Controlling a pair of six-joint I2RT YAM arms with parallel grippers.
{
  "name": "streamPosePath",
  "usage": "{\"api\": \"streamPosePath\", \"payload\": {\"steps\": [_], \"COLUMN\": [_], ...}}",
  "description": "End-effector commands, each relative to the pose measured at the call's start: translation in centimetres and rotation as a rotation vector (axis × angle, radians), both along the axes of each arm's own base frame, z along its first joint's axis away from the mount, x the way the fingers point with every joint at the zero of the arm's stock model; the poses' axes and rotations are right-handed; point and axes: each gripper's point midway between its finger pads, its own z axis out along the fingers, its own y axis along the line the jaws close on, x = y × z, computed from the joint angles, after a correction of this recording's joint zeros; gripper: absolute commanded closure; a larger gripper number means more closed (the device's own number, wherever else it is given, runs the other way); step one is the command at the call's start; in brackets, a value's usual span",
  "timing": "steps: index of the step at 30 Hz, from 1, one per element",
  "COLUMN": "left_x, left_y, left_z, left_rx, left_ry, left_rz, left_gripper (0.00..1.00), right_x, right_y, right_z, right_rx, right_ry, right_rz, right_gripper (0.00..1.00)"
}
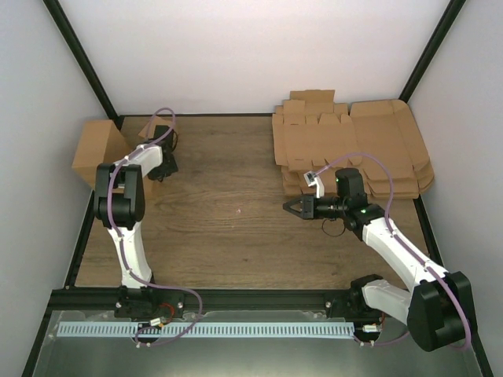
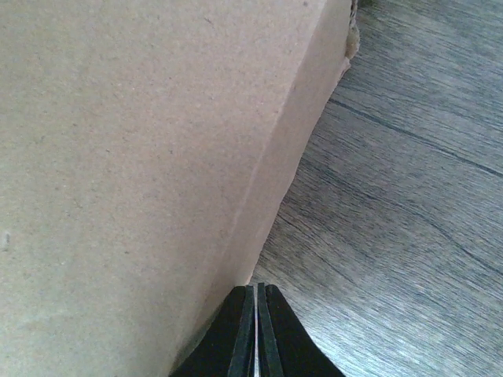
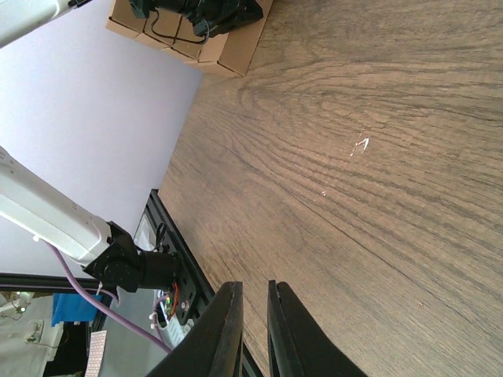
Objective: Fold the paper box
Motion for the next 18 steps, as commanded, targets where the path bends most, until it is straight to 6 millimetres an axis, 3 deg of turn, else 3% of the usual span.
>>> {"api": "streamPosePath", "payload": {"steps": [1,5,9,13,18], "left_x": [-0.6,-0.9,-1.1,-2.0,-5.0], "left_y": [1.2,0.8,-1.2,-4.4,-10.4], "left_z": [0.9,1.1,2.1,4.5,8.8], "left_rx": [0.047,0.024,-0.028,-0.081,-0.2], "left_ry": [0.006,-0.009,-0.032,-0.053,-0.175], "left_rz": [0.008,0.003,-0.044,-0.11,-0.266], "left_gripper": [0.96,0.96,0.93,0.81,0.63], "right_x": [0.0,0.0,0.4,1.1,2.4], "right_y": [0.0,0.0,-0.1,-0.3,-1.4], "right_z": [0.9,0.9,0.8,0.8,2.0], "right_rx": [0.019,0.02,0.008,-0.023,-0.079], "right_ry": [-0.029,-0.031,-0.036,-0.06,-0.144], "right_rz": [0.002,0.003,-0.006,-0.033,-0.12], "right_gripper": [0.88,0.88,0.88,0.88,0.85]}}
